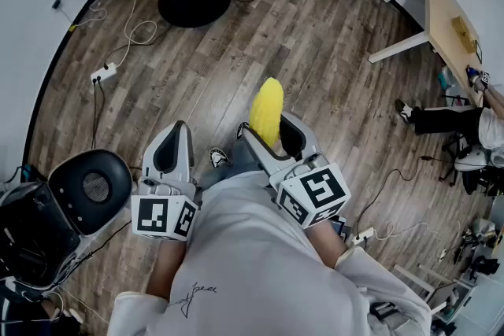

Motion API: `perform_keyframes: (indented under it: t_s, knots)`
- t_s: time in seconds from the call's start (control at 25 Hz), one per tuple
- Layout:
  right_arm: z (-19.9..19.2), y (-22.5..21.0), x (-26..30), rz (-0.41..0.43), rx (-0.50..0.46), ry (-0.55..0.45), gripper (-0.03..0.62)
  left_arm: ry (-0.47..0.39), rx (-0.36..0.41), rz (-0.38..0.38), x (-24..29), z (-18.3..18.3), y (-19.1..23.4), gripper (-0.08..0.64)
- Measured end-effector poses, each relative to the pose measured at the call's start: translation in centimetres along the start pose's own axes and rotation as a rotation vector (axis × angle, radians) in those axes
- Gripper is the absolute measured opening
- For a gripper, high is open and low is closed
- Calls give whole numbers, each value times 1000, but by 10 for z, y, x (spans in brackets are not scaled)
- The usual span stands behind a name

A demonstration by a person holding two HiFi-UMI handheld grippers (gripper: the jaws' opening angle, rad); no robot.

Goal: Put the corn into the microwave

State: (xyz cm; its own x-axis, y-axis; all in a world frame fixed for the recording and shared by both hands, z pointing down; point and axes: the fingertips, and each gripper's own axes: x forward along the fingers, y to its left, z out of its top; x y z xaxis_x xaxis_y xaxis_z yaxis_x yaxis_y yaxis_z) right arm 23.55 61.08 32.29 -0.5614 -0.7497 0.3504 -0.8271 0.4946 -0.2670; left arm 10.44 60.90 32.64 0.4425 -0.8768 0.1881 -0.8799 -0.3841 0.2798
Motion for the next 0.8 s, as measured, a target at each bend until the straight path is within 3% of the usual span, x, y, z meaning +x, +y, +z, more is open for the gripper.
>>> perform_keyframes:
  t_s: [0.24,0.4,0.8]
  knots:
    - [-2,10,2,7,-8,-5,261,-2,16,21,-11,2,12,-11]
    - [7,20,-3,61,15,-47,261,-19,22,32,-20,7,18,-11]
    - [21,17,21,61,0,-59,261,-42,16,78,-24,17,48,-11]
